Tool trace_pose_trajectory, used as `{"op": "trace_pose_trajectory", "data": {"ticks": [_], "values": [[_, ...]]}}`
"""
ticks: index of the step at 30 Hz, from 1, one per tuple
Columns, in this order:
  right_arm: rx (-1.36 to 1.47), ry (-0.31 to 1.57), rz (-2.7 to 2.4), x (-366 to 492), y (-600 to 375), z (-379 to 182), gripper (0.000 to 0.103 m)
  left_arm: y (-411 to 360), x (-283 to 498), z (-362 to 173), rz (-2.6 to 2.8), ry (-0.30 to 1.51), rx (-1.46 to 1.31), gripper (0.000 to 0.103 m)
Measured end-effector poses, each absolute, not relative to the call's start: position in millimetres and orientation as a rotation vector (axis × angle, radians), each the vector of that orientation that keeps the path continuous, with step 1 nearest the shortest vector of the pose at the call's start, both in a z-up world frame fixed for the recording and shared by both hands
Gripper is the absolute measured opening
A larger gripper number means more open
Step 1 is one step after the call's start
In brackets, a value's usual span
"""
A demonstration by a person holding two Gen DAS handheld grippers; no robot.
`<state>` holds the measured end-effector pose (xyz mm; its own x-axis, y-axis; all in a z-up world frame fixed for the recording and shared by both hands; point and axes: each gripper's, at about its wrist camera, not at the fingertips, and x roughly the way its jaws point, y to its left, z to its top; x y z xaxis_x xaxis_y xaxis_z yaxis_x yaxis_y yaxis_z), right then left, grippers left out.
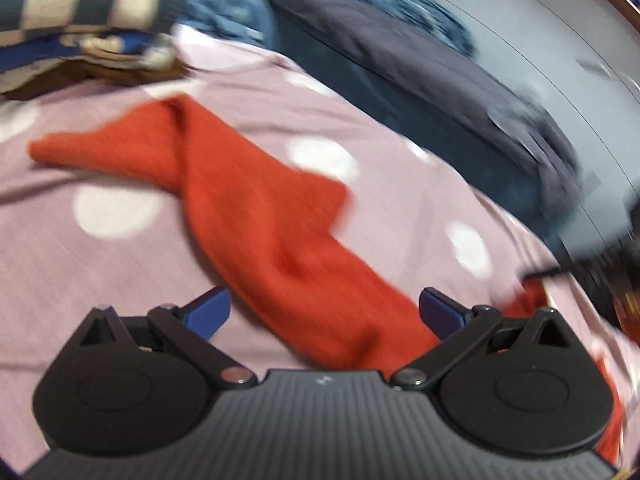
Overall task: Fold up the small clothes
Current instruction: 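Grasp the sleeve end with the left gripper and lift it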
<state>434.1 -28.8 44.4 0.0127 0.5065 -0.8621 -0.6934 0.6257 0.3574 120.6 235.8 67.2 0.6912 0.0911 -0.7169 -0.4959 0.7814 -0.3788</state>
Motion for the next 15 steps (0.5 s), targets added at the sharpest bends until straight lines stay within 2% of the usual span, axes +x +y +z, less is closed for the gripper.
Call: {"op": "trace_pose_trajectory", "data": {"ticks": [3,6,9,11,12,15], "values": [[-0.042,1.252,1.078,425.8,-22.2,48.3,0.093,261.8,134.0,57.6,0.374,0.722,-0.647,0.102],[0.007,1.264,1.145,416.9,-2.1,46.5,0.09,274.1,150.1,45.5,0.372,0.738,-0.687,0.094],[0.083,1.283,1.211,410.5,27.3,37.4,0.083,276.9,160.3,40.0,0.324,0.713,-0.756,0.071],[0.097,1.317,1.24,402.5,50.8,28.4,0.08,274.1,166.0,37.4,0.329,0.734,-0.745,0.042],[0.074,1.338,1.248,395.3,63.0,21.9,0.078,272.6,166.9,36.6,0.334,0.742,-0.728,0.038],[-0.098,1.41,1.284,369.4,89.7,3.8,0.061,276.3,162.8,32.8,0.324,0.736,-0.736,0.02]]}}
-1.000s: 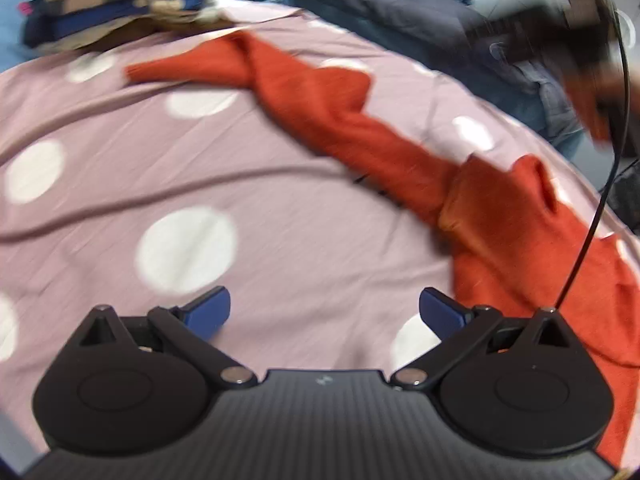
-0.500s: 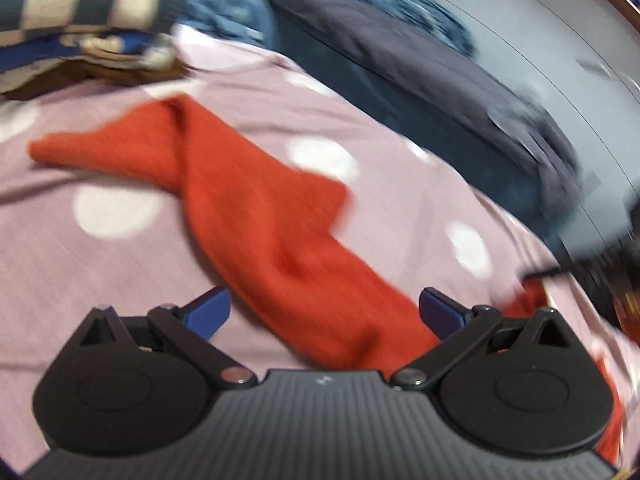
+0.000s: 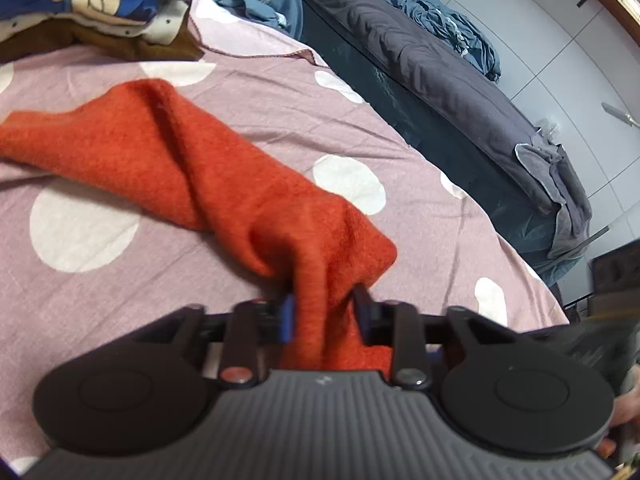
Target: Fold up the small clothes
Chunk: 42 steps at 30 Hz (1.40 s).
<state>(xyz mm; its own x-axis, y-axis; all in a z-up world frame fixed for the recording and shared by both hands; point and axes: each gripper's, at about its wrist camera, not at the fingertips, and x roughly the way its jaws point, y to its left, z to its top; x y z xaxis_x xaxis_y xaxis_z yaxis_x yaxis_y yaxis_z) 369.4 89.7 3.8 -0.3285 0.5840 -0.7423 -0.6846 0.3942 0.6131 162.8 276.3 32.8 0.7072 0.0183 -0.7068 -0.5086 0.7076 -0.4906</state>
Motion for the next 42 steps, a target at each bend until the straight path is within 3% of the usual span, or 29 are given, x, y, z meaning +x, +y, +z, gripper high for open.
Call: {"op": "trace_pose_trajectory", "data": {"ticks": [1,2,4,9,13,19,21,22,23,30,33,34,37,39,42], "values": [[-0.155,1.368,1.283,361.6,92.1,4.5,0.044,278.9,160.0,32.6,0.317,0.727,-0.749,0.016],[-0.163,1.356,1.291,359.2,94.5,7.6,0.01,282.4,157.0,33.0,0.317,0.714,-0.759,0.015],[-0.137,1.374,1.334,362.6,99.4,16.8,0.006,288.5,151.3,37.0,0.33,0.687,-0.774,0.014],[-0.094,1.132,1.336,385.3,116.5,78.7,0.006,301.7,134.3,59.5,0.373,0.565,-0.791,0.013],[-0.223,1.026,1.383,372.2,140.1,97.3,0.001,303.7,136.2,68.7,0.387,0.576,-0.719,0.012],[-0.201,1.022,1.377,365.3,146.7,99.1,0.002,300.3,120.1,59.1,0.427,0.604,-0.744,0.012],[-0.183,1.05,1.353,364.8,142.1,99.4,0.021,301.5,109.5,54.3,0.451,0.595,-0.772,0.012],[-0.158,1.065,1.335,366.9,137.3,102.9,0.04,302.6,103.5,52.2,0.471,0.589,-0.778,0.012],[-0.127,1.069,1.313,368.0,130.4,103.1,0.051,303.0,95.9,50.4,0.491,0.581,-0.787,0.012],[-0.18,1.122,1.276,319.2,58.0,81.5,0.049,315.6,68.6,38.1,0.534,0.588,-0.845,0.009],[-0.125,1.121,1.233,294.9,14.3,67.0,0.043,318.4,70.8,42.2,0.533,0.58,-0.862,0.013],[-0.122,1.109,1.206,288.4,2.6,61.7,0.042,317.6,69.6,44.4,0.543,0.569,-0.86,0.019],[-0.2,1.114,1.026,283.2,-13.0,34.3,0.041,318.7,67.1,45.3,0.594,0.575,-0.854,0.058],[-0.163,1.153,0.952,287.5,-21.6,17.2,0.035,322.6,66.6,43.5,0.595,0.59,-0.869,0.062],[-0.054,1.132,0.924,287.6,-32.1,23.4,0.039,331.0,74.2,41.2,0.569,0.606,-0.886,0.071]]}}
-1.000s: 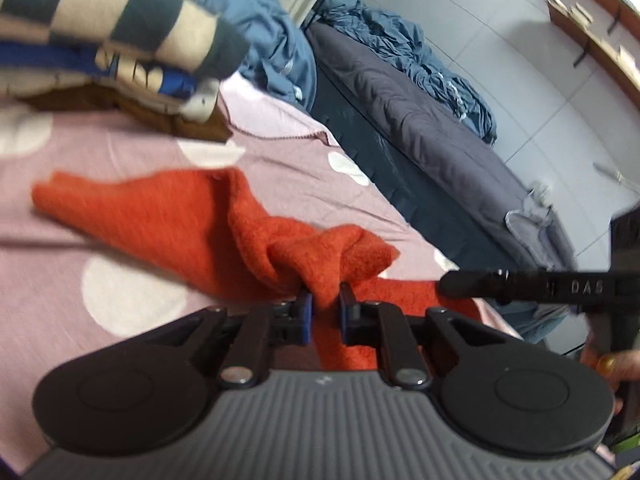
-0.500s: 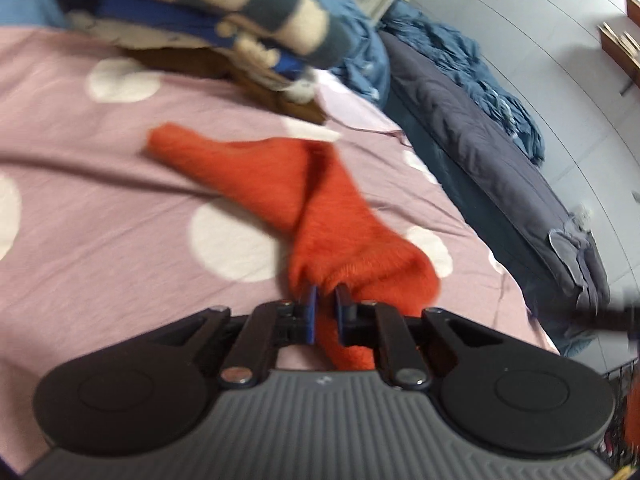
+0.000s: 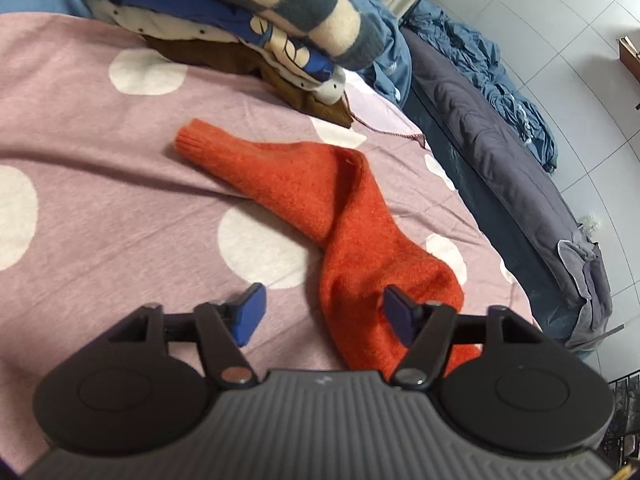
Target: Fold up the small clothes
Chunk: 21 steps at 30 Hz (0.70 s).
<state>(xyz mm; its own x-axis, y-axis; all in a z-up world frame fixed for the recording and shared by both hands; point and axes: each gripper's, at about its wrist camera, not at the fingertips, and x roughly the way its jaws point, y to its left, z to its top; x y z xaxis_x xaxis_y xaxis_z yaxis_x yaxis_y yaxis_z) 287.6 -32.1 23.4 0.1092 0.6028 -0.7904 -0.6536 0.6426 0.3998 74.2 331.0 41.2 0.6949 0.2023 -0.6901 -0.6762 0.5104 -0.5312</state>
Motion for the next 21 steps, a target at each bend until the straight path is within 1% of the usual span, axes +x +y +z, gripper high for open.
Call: {"op": "trace_pose_trajectory", "data": {"ticks": [1,2,4,6,7,8,9,11,14,16,18,21], "values": [[-0.02,1.113,0.914,285.7,-36.7,29.1,0.043,333.8,78.8,39.9,0.558,0.603,-0.892,0.082],[0.012,1.094,0.901,283.5,-41.2,35.0,0.047,335.6,84.8,38.0,0.544,0.601,-0.896,0.089],[0.065,1.085,0.879,275.2,-50.5,43.2,0.052,336.4,104.0,31.5,0.515,0.634,-0.871,0.088],[0.109,1.075,0.869,263.5,-60.2,48.5,0.052,332.8,121.9,29.0,0.508,0.654,-0.815,0.08],[0.12,1.072,0.87,257.5,-64.2,48.9,0.052,329.1,128.1,30.4,0.484,0.643,-0.79,0.054],[0.119,1.072,0.869,252.3,-66.7,47.4,0.053,327.1,135.8,30.5,0.44,0.65,-0.79,0.019],[0.117,1.072,0.869,245.2,-69.6,43.9,0.053,325.1,142.0,31.0,0.41,0.67,-0.805,0.015],[0.105,1.097,0.871,233.9,-71.2,31.1,0.054,315.1,148.2,39.7,0.382,0.644,-0.792,0.015],[0.061,1.15,0.8,223.8,-77.1,9.9,0.054,293.4,151.3,67.9,0.327,0.562,-0.767,0.014],[0.123,1.151,0.767,218.8,-89.3,8.9,0.054,269.1,157.4,92.1,0.25,0.526,-0.729,0.014],[0.198,1.145,0.73,214.0,-104.9,13.0,0.055,229.4,165.9,116.5,0.136,0.508,-0.661,0.014],[0.267,1.105,0.666,200.9,-135.1,25.0,0.056,143.2,169.7,146.9,-0.054,0.506,-0.493,0.014]]}}
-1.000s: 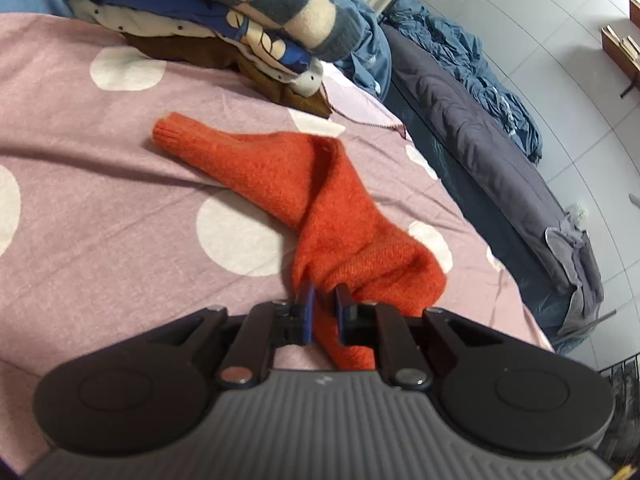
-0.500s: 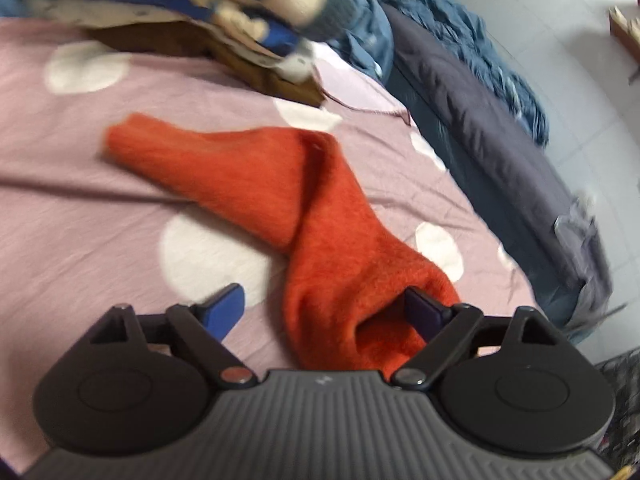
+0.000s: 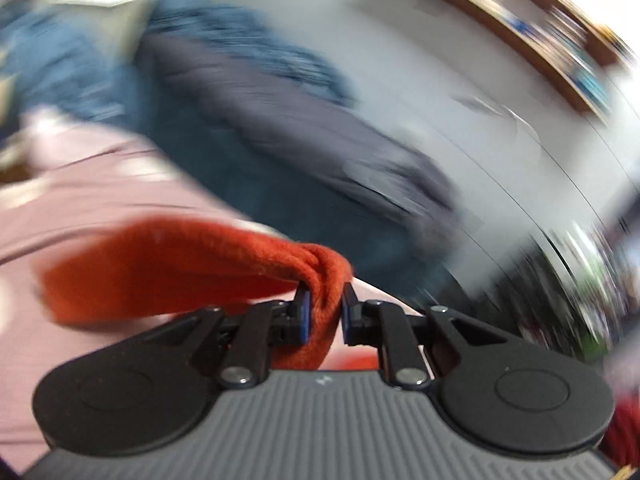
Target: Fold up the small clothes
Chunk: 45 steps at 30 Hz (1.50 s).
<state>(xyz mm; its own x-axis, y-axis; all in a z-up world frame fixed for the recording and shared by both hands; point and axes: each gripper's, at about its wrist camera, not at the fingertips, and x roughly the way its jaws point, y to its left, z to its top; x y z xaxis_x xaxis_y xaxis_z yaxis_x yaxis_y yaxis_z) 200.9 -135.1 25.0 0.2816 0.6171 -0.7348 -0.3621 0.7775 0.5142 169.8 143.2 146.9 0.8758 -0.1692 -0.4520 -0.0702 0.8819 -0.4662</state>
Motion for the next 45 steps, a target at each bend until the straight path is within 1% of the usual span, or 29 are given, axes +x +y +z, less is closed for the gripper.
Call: {"op": "trace_pose_trajectory", "data": {"ticks": [3,6,7,8,9,10,12,13,14,16,18,19,20,21,22,26,27,28,29,30,31,32,37,40,41,42,43,44,45], "values": [[0.326,1.068,0.571,185.7,-176.4,35.7,0.056,51.7,161.9,142.7,-0.22,0.581,-0.306,0.014],[0.355,1.029,0.407,172.4,-225.6,44.3,0.057,-23.0,153.6,104.2,-0.301,0.744,-0.131,0.016],[0.346,1.017,0.336,168.1,-242.5,46.4,0.058,-41.0,151.7,88.2,-0.318,0.799,-0.099,0.018],[0.335,1.009,0.274,164.5,-256.9,47.2,0.062,-55.5,150.0,73.7,-0.331,0.848,-0.062,0.022],[0.332,1.006,0.231,161.9,-270.8,47.9,0.063,-66.4,147.7,60.9,-0.328,0.89,-0.023,0.024],[0.338,1.009,0.21,161.2,-282.7,48.0,0.063,-72.0,145.9,51.6,-0.315,0.925,-0.008,0.029],[0.35,1.0,0.207,163.2,-297.9,49.3,0.063,-71.4,139.0,42.7,-0.301,0.942,-0.018,0.044],[0.354,0.991,0.229,167.5,-297.9,50.6,0.063,-69.9,135.0,40.9,-0.305,0.945,-0.025,0.061],[0.358,0.984,0.262,174.2,-297.0,50.8,0.063,-66.9,133.1,39.2,-0.304,0.96,-0.021,0.069],[0.36,0.957,0.341,189.8,-283.9,55.5,0.063,-63.3,132.2,38.6,-0.3,0.971,0.001,0.069],[0.353,0.939,0.461,209.9,-254.9,61.0,0.065,-61.6,131.5,43.5,-0.305,0.979,0.022,0.069],[0.353,0.937,0.517,220.5,-241.1,63.4,0.067,-57.1,131.1,47.0,-0.311,0.977,0.023,0.07],[0.355,0.942,0.577,233.0,-221.6,64.5,0.075,-55.1,129.2,49.8,-0.317,0.971,0.024,0.074],[0.35,0.947,0.623,242.3,-203.0,66.2,0.078,-51.3,127.5,52.3,-0.318,0.965,0.028,0.076],[0.334,0.952,0.644,252.1,-184.6,65.8,0.082,-45.9,123.9,55.0,-0.307,0.96,0.035,0.082],[0.156,0.992,0.598,279.0,-120.5,53.7,0.082,-31.2,116.0,63.0,-0.228,0.943,0.076,0.083],[0.134,1.004,0.585,284.2,-112.2,48.1,0.08,-25.9,113.9,64.5,-0.202,0.943,0.085,0.083],[0.138,1.01,0.592,288.0,-108.2,43.0,0.07,-20.3,111.5,65.8,-0.176,0.943,0.093,0.084],[0.152,1.018,0.603,289.1,-105.6,40.9,0.04,-14.2,108.7,66.8,-0.155,0.941,0.098,0.085],[0.168,1.016,0.61,289.1,-107.4,39.8,0.02,-7.8,105.7,67.8,-0.136,0.936,0.099,0.086],[0.176,0.995,0.601,286.7,-110.6,43.2,0.011,-1.0,102.5,68.9,-0.117,0.932,0.096,0.087],[0.182,0.961,0.585,279.9,-116.4,49.4,0.01,4.8,100.6,69.2,-0.1,0.929,0.09,0.087],[0.263,0.705,0.456,231.9,-190.8,88.8,0.01,27.4,92.5,71.4,-0.047,0.914,0.06,0.087],[0.268,0.561,0.312,185.3,-247.9,98.8,0.011,37.1,93.2,73.0,-0.028,0.91,0.033,0.087],[0.266,0.553,0.259,171.0,-264.2,95.0,0.016,36.7,97.0,72.1,-0.031,0.912,0.028,0.087],[0.282,0.582,0.221,162.6,-276.9,84.6,0.022,36.7,99.8,70.6,-0.034,0.917,0.025,0.087],[0.315,0.646,0.202,159.4,-287.6,69.3,0.038,35.5,103.2,68.2,-0.034,0.923,0.023,0.087],[0.363,0.73,0.189,157.7,-297.7,50.8,0.044,35.3,105.8,65.3,-0.033,0.933,0.024,0.087],[0.416,0.806,0.168,153.5,-307.5,32.9,0.044,33.7,108.7,63.3,-0.033,0.943,0.029,0.087]]}}
